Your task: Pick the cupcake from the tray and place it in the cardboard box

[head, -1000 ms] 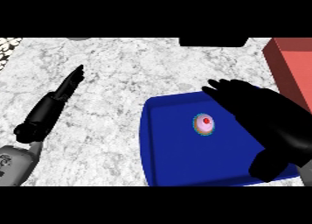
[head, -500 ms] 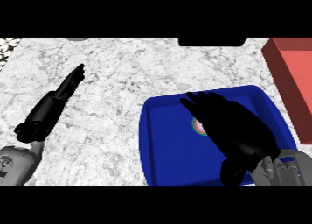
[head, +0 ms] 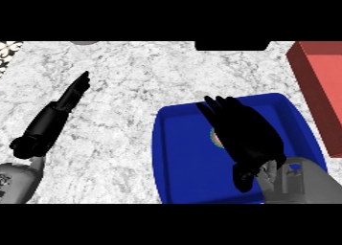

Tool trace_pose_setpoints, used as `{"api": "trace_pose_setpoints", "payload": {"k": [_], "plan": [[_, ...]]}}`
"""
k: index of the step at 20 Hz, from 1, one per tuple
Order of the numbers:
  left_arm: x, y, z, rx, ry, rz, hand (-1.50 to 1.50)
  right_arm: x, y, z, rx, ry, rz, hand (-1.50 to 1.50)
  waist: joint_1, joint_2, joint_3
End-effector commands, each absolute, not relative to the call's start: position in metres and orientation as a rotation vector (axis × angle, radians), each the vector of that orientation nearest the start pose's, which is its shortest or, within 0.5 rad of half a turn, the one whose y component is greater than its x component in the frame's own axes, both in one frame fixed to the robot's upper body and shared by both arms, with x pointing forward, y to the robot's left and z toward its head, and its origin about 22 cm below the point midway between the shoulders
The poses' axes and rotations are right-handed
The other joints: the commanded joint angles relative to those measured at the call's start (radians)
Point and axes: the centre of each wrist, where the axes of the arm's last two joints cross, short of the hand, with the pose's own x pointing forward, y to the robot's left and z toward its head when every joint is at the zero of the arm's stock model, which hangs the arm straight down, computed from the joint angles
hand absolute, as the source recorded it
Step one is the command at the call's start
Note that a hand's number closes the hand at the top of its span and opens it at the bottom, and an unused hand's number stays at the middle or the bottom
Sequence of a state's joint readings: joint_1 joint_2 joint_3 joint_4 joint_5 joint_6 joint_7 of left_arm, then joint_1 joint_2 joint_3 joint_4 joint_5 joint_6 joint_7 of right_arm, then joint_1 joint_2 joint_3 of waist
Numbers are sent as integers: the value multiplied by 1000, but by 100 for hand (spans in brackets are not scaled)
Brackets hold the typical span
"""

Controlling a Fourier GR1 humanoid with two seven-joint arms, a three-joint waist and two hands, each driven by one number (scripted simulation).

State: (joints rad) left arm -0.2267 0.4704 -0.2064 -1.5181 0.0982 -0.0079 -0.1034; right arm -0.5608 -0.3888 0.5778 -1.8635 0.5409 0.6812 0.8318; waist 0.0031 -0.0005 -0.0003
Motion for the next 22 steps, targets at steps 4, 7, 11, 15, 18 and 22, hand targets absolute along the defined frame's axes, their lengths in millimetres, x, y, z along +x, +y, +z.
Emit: {"api": "trace_pose_setpoints", "payload": {"k": [4, 7, 11, 15, 18, 22], "plan": [[284, 261, 64, 112, -1748, -533, 0, 259, -127, 145, -855, -1014, 1647, -150, -1, 0, 0], [293, 271, 60, 104, -1732, -521, 0, 260, -118, 138, -860, -1005, 1632, -150, -3, 0, 0], [299, 268, 64, 86, -1737, -532, 0, 266, -114, 119, -860, -1022, 1620, -150, -2, 1, 0], [296, 283, 67, 89, -1764, -528, 0, 270, -132, 106, -819, -1021, 1638, -150, -1, 1, 0], [300, 269, 71, 87, -1765, -521, 0, 286, -123, 102, -794, -1022, 1631, -150, 0, 1, 0], [282, 264, 66, 82, -1747, -521, 0, 300, -132, 87, -839, -971, 1631, -150, 4, 1, 0]]}}
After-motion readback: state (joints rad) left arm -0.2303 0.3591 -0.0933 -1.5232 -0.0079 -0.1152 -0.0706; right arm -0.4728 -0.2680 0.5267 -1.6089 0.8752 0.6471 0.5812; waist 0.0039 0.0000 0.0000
